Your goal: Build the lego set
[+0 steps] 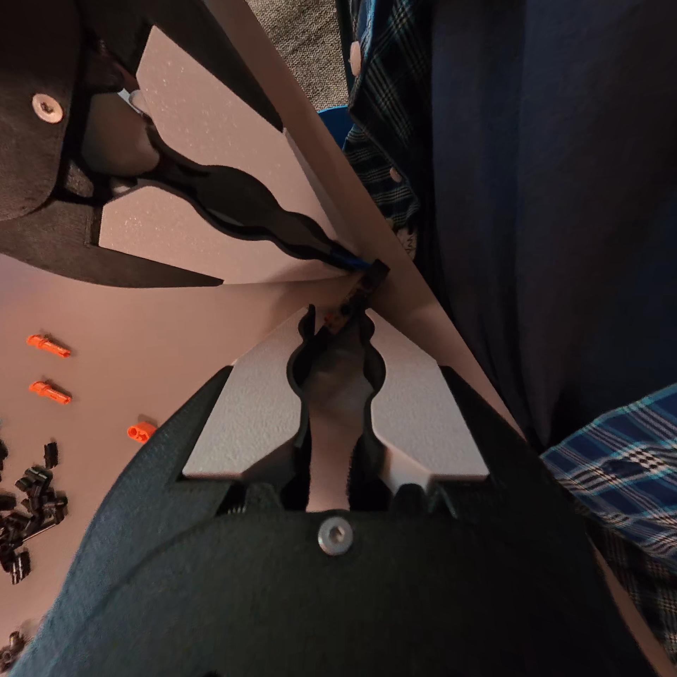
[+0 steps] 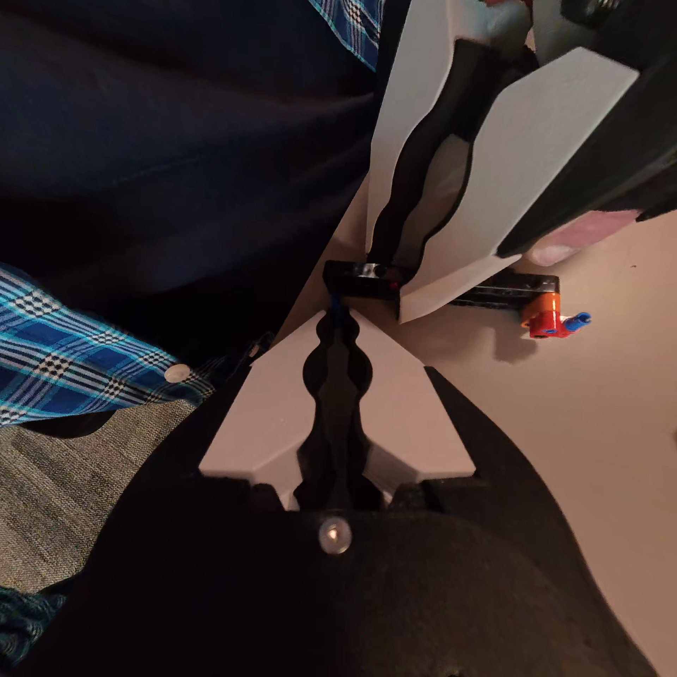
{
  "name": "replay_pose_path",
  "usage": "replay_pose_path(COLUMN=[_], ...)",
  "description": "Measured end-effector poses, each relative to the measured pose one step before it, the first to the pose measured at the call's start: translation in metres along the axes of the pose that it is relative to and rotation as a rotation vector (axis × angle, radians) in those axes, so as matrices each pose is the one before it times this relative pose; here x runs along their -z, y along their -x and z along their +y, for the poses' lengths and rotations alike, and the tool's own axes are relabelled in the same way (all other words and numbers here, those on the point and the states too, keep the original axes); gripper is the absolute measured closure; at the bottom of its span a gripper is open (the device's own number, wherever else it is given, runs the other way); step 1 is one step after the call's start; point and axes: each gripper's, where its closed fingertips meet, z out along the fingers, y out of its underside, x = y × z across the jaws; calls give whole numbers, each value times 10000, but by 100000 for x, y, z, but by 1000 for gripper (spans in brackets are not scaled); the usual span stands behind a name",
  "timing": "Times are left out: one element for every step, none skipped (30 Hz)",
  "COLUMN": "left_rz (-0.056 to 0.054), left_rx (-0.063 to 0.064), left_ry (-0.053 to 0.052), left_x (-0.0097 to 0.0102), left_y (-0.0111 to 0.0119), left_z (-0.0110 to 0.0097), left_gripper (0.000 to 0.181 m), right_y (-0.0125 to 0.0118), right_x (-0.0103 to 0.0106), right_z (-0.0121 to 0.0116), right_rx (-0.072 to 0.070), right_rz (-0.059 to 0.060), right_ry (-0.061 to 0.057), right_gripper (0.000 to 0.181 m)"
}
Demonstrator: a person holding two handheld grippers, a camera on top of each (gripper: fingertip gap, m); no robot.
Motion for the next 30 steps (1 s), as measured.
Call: replay_pose_path(left_rz=[-32, -52, -68, -49, 16, 2, -2, 90, 18, -41, 14, -63, -8, -36, -43, 56, 53, 21, 24, 55, 60, 41, 75, 92, -23, 8, -22, 73, 35, 38], left_rx=[31, -21, -43, -65, -43, -7, -10, -5, 1, 7, 5, -48, -47, 9, 34, 83, 64, -45, -47, 37, 56, 26, -9, -27, -43, -41, 5, 27, 92, 89], left_ry=[-5, 5, 49, 51, 24, 37, 18, -1, -17, -1, 24, 8, 2, 18, -8, -71, -20, -30, -34, -24, -23, 37, 16, 55, 71, 53, 71, -6, -45, -76], left_x=[6, -3, 1, 12, -15, -5, -17, -26, -13, 30, 34, 23, -13, 25, 66, 86, 13, -55, -76, -78, -34, -12, -13, -89, -153, -79, -95, -51, -11, -24], left_y=[-17, -28, 0, -9, -56, 11, 26, -102, -4, 77, -71, -55, -147, -27, 67, -59, -93, -177, -210, -180, -128, -70, -130, -225, -100, -144, -62, -183, -111, -145], left_z=[-3, -39, -9, -12, -25, -22, -44, -41, -19, 42, 27, -60, -73, 1, 68, -14, -55, -164, -212, -190, -128, -35, -31, -19, -63, -102, -28, -29, -2, -19], left_gripper=[157, 157, 157, 157, 157, 157, 156, 157, 156, 155, 153, 151, 151, 150, 147, 144, 143, 142, 141, 141, 141, 141, 141, 143, 148, 155, 165, 170, 172, 173], right_y=[24, 33, 20, 8, 18, 15, 69, 55, 38, -2, -2, 45, 37, -5, -8, 0, 8, -13, -2, 0, 7, -9, 9, -4, 7, 3, -1, 7, -19, -21], right_x=[-11, -12, -16, -3, -4, -2, -13, -14, 1, -4, 5, 11, 2, -2, -2, 7, 4, 5, -5, 7, 8, -1, 2, 6, 3, -3, 6, 7, 12, 14], right_z=[-3, -13, -5, 2, -7, 12, 1, -1, -5, 0, 5, 8, 11, -3, -4, -7, 2, 4, -5, 8, -5, -1, 3, 1, 0, -5, 5, 9, 0, 6], right_rx=[5, 16, -1, -20, -9, -35, -14, -12, -21, -22, -25, 10, 0, -9, -4, 2, -6, 0, -7, -3, -9, -3, -3, -10, -7, -8, -3, 0, -33, -54], right_rz=[9, 10, 30, 39, 40, 28, 12, 11, 26, 47, 36, 8, 8, 18, 17, 10, 0, 12, 12, 14, 10, 8, 5, -5, -8, -8, -4, -2, 5, -14], right_ry=[-1, 0, -4, -7, -6, -8, -4, -2, -6, -9, -8, -2, -1, -6, -6, -3, -3, -2, -2, -3, -2, -1, -1, -2, -1, 0, 2, 1, -5, -6], right_gripper=[179, 179, 179, 179, 179, 179, 179, 179, 179, 179, 179, 179, 179, 179, 179, 179, 179, 179, 179, 179, 179, 179, 179, 179, 179, 179, 179, 179, 179, 179])
